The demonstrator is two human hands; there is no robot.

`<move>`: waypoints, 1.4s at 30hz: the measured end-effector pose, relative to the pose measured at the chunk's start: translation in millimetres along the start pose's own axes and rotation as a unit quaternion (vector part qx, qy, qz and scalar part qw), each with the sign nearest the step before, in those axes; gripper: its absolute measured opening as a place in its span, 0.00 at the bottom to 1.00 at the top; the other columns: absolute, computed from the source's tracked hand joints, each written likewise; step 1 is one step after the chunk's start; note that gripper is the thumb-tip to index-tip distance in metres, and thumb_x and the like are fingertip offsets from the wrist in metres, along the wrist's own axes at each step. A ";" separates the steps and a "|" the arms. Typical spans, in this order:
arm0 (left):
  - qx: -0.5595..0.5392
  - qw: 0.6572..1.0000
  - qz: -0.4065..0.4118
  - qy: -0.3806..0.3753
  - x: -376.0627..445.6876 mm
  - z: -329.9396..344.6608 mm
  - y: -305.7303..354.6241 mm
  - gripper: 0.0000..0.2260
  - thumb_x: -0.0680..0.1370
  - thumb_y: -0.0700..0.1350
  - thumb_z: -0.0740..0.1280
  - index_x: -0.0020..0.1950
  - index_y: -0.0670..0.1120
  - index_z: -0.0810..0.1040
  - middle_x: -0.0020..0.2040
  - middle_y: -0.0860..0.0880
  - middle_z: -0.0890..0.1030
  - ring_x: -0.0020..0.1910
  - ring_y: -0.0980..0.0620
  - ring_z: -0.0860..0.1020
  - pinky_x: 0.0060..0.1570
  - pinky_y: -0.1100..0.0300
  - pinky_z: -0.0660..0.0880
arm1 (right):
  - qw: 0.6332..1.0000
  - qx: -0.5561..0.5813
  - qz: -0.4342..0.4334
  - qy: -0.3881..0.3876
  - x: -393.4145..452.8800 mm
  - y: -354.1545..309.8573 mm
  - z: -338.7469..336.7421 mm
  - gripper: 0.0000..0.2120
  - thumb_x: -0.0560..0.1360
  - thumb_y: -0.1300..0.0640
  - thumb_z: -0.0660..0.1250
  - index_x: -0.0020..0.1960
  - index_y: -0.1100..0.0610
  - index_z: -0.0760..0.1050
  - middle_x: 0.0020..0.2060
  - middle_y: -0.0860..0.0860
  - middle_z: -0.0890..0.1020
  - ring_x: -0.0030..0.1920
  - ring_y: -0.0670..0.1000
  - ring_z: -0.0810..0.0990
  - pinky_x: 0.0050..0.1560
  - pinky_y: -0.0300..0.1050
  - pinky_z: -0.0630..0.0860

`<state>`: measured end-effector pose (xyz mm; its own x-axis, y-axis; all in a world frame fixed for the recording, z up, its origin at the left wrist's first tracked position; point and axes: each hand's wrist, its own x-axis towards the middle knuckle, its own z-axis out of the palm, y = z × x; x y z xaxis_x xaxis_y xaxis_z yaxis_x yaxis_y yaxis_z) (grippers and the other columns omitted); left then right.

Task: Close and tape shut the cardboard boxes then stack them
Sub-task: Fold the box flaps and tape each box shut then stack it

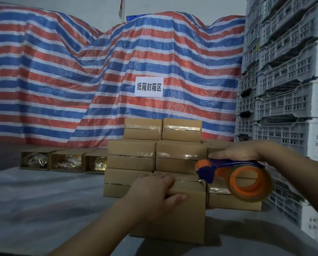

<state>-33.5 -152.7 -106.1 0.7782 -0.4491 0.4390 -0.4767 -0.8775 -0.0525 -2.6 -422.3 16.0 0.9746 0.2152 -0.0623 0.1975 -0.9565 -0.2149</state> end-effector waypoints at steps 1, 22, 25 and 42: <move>-0.002 1.000 -0.001 -0.001 -0.6 0.1 0.1 0.30 0.76 0.71 0.51 0.70 0.55 0.68 0.64 0.53 0.76 0.60 0.53 0.74 0.61 0.51 0.73 | 1.000 0.008 0.013 0.001 -4.7 7.8 -2.9 0.26 0.78 0.31 0.55 0.50 0.51 0.78 0.37 0.45 0.84 0.35 0.42 0.81 0.46 0.39 0.72; -0.001 0.994 0.060 -0.089 27.0 -2.1 52.2 0.32 0.78 0.66 0.60 0.78 0.59 0.53 0.78 0.53 0.61 0.72 0.49 0.66 0.67 0.47 0.66 | 0.997 0.041 0.048 0.041 -8.0 48.0 58.9 0.31 0.78 0.28 0.52 0.45 0.52 0.81 0.40 0.52 0.83 0.40 0.49 0.81 0.53 0.47 0.77; 0.003 0.995 0.054 -0.086 25.8 -3.1 52.7 0.31 0.78 0.65 0.60 0.77 0.59 0.56 0.77 0.53 0.63 0.70 0.49 0.68 0.65 0.47 0.67 | 0.995 0.090 0.021 0.029 -18.9 56.7 50.4 0.31 0.79 0.30 0.51 0.52 0.53 0.82 0.46 0.55 0.86 0.47 0.56 0.84 0.58 0.49 0.78; 0.019 0.996 0.057 -0.068 26.3 1.7 51.6 0.31 0.77 0.69 0.57 0.77 0.62 0.53 0.79 0.55 0.59 0.72 0.50 0.67 0.67 0.48 0.66 | 0.936 -0.328 0.052 0.115 -35.8 -24.8 26.7 0.26 0.78 0.31 0.54 0.46 0.51 0.77 0.40 0.48 0.80 0.41 0.48 0.78 0.40 0.45 0.72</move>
<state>-36.9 -210.1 -98.7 0.7699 -0.5621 0.3020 -0.5507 -0.8244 -0.1304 -45.2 -401.0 -2.5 0.9743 0.1381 0.1778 0.0491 -0.9011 0.4307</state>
